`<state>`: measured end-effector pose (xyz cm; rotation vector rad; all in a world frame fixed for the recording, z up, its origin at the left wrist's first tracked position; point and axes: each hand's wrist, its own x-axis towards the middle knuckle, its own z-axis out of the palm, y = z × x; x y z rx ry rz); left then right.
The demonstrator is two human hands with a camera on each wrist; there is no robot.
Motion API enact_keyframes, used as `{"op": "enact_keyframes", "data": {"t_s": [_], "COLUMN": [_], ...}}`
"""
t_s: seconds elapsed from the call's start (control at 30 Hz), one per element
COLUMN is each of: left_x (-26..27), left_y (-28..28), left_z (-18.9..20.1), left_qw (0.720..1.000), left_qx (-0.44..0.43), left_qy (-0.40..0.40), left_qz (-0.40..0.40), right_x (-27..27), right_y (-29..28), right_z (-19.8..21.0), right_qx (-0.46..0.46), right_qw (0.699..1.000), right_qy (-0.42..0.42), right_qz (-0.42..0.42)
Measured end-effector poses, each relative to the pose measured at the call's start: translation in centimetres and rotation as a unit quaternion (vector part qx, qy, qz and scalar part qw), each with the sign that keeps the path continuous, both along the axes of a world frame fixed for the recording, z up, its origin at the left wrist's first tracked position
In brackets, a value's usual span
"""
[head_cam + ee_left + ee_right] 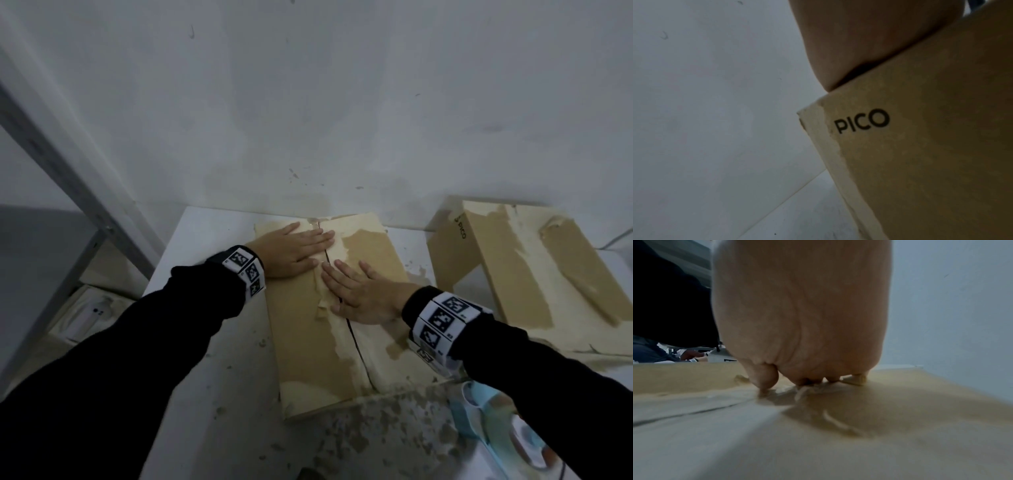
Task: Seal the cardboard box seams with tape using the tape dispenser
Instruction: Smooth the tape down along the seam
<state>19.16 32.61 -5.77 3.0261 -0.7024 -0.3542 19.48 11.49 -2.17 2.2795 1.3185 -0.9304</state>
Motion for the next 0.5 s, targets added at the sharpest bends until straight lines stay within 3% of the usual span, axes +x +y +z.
{"op": "enact_keyframes", "data": {"t_s": [0.23,0.43,0.5], "left_x": [-0.2,-0.6,-1.3], "left_y": [0.0,-0.7,-1.3], "left_z": [-0.7,0.0,0.2], "left_qw": [1.000,0.999,0.997], "left_qx": [0.000,0.041,0.045], "left_qy": [-0.019,-0.017,-0.058], "left_qz": [0.012,0.019,0.016], "right_x": [-2.0,-5.0,-4.9], "right_y": [-0.2,-2.7,-2.8], "right_z": [0.2,0.3,0.2], "right_qx": [-0.026,-0.033,-0.022], "right_qw": [0.998,0.999,0.999], "right_qy": [-0.047,0.020,0.026], "right_qz": [0.041,0.035,0.025]}}
